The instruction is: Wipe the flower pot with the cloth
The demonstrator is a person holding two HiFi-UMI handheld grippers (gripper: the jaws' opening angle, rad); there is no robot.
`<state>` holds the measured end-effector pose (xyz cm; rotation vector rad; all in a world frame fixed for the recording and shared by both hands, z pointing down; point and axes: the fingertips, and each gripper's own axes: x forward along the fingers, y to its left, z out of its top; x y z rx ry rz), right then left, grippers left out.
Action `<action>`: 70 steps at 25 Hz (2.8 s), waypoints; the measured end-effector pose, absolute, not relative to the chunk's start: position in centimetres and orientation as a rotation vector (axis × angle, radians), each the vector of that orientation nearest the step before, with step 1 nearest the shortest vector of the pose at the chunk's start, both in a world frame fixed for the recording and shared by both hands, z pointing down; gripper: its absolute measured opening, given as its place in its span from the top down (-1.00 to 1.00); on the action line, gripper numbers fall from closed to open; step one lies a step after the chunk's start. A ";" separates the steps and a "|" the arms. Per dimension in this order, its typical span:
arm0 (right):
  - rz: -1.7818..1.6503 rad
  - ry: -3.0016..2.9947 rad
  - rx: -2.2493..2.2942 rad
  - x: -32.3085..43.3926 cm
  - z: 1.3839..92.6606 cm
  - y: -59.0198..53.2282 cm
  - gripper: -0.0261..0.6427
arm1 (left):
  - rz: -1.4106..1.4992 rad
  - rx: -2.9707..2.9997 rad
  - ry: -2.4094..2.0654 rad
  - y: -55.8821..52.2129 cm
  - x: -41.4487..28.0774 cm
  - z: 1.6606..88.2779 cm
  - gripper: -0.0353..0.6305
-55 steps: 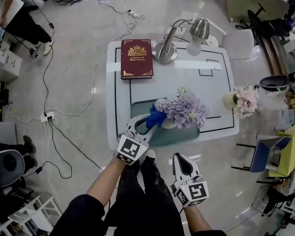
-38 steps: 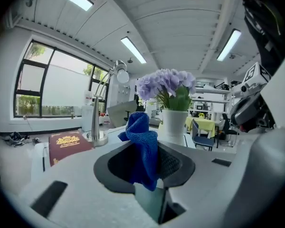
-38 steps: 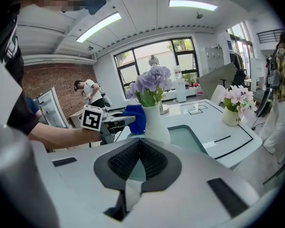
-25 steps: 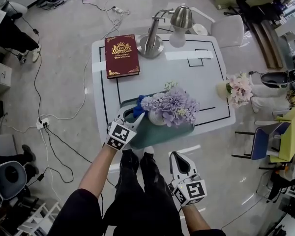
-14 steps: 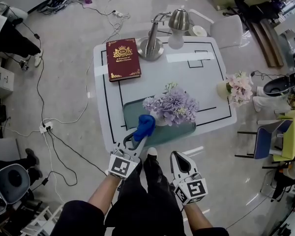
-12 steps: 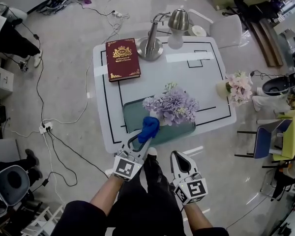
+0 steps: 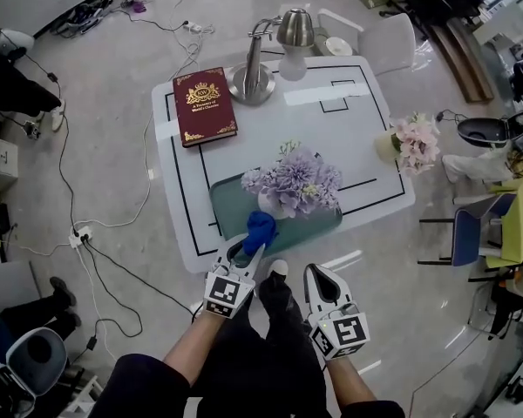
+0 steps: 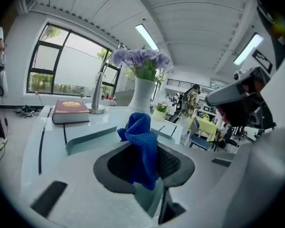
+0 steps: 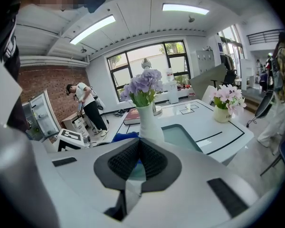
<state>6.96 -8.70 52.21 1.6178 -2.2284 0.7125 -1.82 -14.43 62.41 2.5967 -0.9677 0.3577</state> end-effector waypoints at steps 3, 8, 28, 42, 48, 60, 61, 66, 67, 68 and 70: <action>0.714 -2.240 1.643 8.1 51.8 -9.0 0.90 | 0.256 2.670 -0.948 -13.3 -0.9 58.9 0.58; 0.724 -2.283 1.608 10.6 51.8 -10.1 0.90 | 0.119 2.672 -0.967 -13.9 2.5 54.2 0.58; 0.767 -2.446 1.343 19.1 52.6 -12.9 0.90 | 0.175 2.434 -1.354 -17.1 9.4 57.8 0.58; 0.784 -2.495 1.267 21.5 52.4 -13.0 0.89 | 0.225 2.252 -1.452 -20.1 11.4 62.3 0.58; 0.772 -2.549 1.182 20.4 52.2 -12.1 0.89 | 0.174 2.379 -1.441 -16.7 11.5 58.0 0.58; 0.658 -2.534 1.204 15.5 50.3 -7.3 0.89 | 0.167 2.453 -1.465 -5.7 5.6 51.7 0.58; 0.638 -2.540 1.207 14.7 49.9 -6.6 0.90 | 0.165 2.447 -1.479 -4.7 4.6 51.3 0.58; 0.527 -2.583 1.199 10.6 47.3 -2.8 0.90 | 0.124 2.444 -1.538 0.0 -0.1 48.9 0.58; 0.509 -2.589 1.194 9.9 46.9 -1.9 0.90 | 0.116 2.447 -1.545 1.0 -0.8 48.5 0.58; 0.492 -2.596 1.191 9.2 46.5 -1.1 0.90 | 0.108 2.450 -1.551 1.8 -1.4 48.1 0.58; 0.464 -2.607 1.184 8.1 45.8 0.3 0.90 | 0.090 2.456 -1.560 3.3 -2.4 47.5 0.58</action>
